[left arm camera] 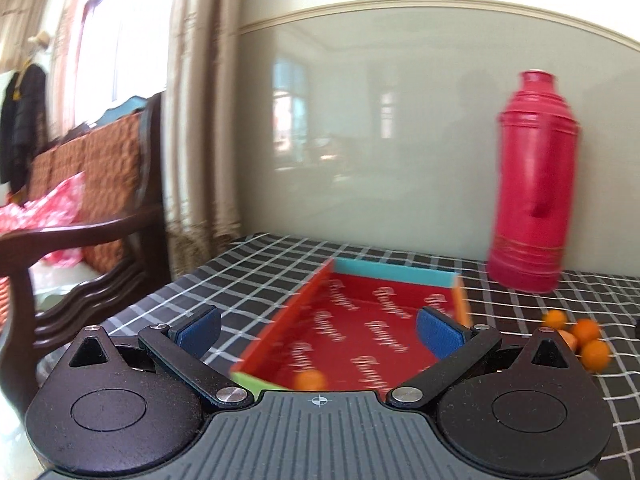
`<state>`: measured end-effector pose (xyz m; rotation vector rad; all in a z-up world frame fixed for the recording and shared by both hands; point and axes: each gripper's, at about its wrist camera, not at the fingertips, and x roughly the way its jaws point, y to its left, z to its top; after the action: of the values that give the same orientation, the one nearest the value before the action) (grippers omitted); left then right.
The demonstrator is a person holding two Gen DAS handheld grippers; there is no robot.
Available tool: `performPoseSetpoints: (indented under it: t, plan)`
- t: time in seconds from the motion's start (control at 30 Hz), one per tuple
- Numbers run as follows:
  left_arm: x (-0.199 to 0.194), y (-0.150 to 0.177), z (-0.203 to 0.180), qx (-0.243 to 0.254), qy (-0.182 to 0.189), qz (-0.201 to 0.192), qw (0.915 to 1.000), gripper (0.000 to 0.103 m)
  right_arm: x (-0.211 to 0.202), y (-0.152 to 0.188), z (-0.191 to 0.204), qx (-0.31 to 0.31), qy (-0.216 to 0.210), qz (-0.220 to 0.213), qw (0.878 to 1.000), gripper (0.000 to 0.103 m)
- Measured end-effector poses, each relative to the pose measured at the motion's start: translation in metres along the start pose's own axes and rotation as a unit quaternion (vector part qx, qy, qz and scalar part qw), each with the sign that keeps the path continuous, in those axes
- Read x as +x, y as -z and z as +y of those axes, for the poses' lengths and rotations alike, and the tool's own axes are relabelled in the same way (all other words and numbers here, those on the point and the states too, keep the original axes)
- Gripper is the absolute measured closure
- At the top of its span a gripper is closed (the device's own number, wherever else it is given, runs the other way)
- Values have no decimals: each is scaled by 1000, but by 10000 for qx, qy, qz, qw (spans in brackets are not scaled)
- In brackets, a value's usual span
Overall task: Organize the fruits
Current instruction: 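Carry the tangerine with the right gripper into the box and release, then reach the left gripper to a dark brown dried fruit and grasp it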
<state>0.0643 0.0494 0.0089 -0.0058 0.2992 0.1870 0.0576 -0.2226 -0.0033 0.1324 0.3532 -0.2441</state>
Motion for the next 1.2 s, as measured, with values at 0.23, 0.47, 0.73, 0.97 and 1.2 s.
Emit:
performPoseSetpoints:
  t: [0.23, 0.47, 0.73, 0.97, 1.2]
  plan:
    - [-19, 9, -64, 724, 1079, -278, 9911, 0, -12, -2, -30, 81, 789, -173, 9967, 6]
    - [-14, 24, -118, 1183, 1658, 155, 9789, 0, -19, -6, -59, 438, 1060, -262, 9931, 6]
    - [7, 35, -143, 1311, 1768, 620, 9735, 1, -21, -5, -78, 543, 1254, -253, 9903, 6]
    - [35, 43, -148, 1221, 1633, 1040, 9734, 15, -23, -4, -95, 684, 1317, -221, 9887, 6]
    - [35, 49, -157, 1520, 1592, 944, 9709, 18, -25, -4, -103, 949, 1162, -225, 9884, 6]
